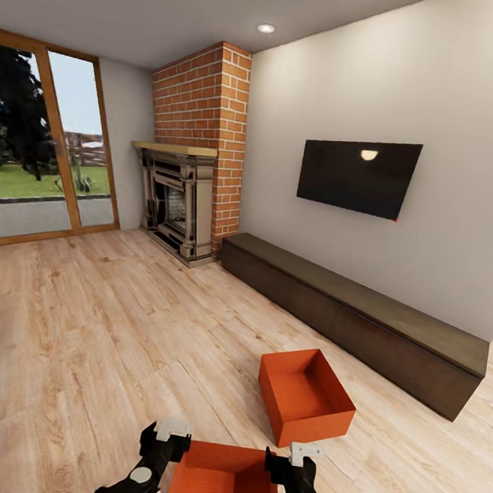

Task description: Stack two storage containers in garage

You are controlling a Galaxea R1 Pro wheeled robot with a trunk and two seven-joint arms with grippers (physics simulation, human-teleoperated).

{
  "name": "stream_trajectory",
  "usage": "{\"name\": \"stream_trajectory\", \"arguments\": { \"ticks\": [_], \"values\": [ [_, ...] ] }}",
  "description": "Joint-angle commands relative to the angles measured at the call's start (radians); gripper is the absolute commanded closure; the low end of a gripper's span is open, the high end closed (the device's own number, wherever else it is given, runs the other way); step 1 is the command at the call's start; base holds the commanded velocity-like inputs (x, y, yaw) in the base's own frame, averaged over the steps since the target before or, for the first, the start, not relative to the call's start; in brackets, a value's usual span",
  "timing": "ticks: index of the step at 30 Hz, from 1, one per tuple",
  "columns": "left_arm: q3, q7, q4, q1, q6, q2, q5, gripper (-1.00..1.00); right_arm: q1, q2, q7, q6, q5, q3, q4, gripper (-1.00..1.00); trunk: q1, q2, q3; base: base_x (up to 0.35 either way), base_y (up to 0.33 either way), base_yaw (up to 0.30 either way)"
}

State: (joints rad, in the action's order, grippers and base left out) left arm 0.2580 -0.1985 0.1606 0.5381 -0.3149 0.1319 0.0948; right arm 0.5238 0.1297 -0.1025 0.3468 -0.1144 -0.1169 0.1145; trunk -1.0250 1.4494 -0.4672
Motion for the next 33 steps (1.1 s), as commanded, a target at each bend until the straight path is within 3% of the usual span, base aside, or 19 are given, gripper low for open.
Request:
{"name": "stream_trajectory", "arguments": {
  "ticks": [1,33],
  "values": [
    [0.009,-0.004,-0.001,-0.002,-0.004,0.0,0.01,-1.0,0.001,0.0,-0.004,0.003,-0.01,-0.009,-0.001,-1.0,0.0,0.001,-0.001,0.0,0.0,0.0],
    [0.008,-0.004,-0.001,-0.036,-0.01,0.0,0.011,-1.0,0.001,-0.007,-0.019,-0.003,-0.009,-0.004,-0.002,-1.0,0.0,0.001,-0.001,0.0,0.0,0.0]
  ]
}}
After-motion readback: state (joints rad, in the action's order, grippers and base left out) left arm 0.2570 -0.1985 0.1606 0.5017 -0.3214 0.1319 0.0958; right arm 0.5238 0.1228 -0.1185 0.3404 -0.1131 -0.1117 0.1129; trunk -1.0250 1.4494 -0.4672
